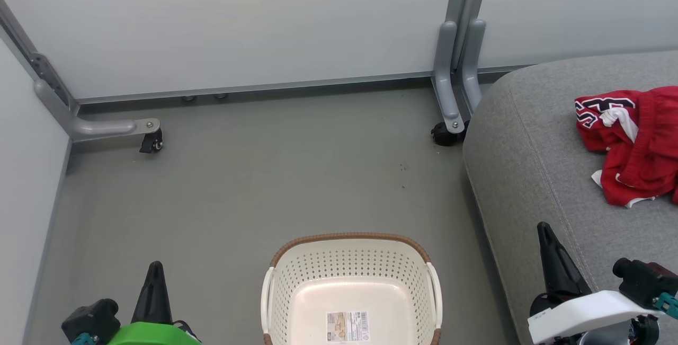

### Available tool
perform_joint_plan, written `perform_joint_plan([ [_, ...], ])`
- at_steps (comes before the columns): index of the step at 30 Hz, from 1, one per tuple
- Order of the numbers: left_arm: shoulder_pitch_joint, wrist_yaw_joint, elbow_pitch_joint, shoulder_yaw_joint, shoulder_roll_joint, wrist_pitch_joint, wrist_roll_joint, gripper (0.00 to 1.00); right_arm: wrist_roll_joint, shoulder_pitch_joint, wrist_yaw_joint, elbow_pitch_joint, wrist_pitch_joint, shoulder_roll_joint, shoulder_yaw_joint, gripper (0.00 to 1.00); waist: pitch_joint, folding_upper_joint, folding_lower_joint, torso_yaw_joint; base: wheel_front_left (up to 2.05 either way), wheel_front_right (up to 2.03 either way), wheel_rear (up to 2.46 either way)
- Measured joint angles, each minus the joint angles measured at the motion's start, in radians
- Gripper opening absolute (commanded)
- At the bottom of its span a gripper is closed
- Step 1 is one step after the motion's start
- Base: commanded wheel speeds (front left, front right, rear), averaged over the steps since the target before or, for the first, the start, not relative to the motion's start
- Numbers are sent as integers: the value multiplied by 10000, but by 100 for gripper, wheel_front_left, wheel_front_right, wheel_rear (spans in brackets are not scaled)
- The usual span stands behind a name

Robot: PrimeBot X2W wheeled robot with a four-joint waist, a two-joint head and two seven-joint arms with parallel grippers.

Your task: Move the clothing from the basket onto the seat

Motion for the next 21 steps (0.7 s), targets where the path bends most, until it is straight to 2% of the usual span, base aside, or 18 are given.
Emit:
perform_joint_plan([
  [21, -407, -242, -73, 307, -73, 782, -3244, 0, 3325, -627, -2, 692, 424, -123, -82, 0, 26, 0, 0, 16, 0, 0, 0],
])
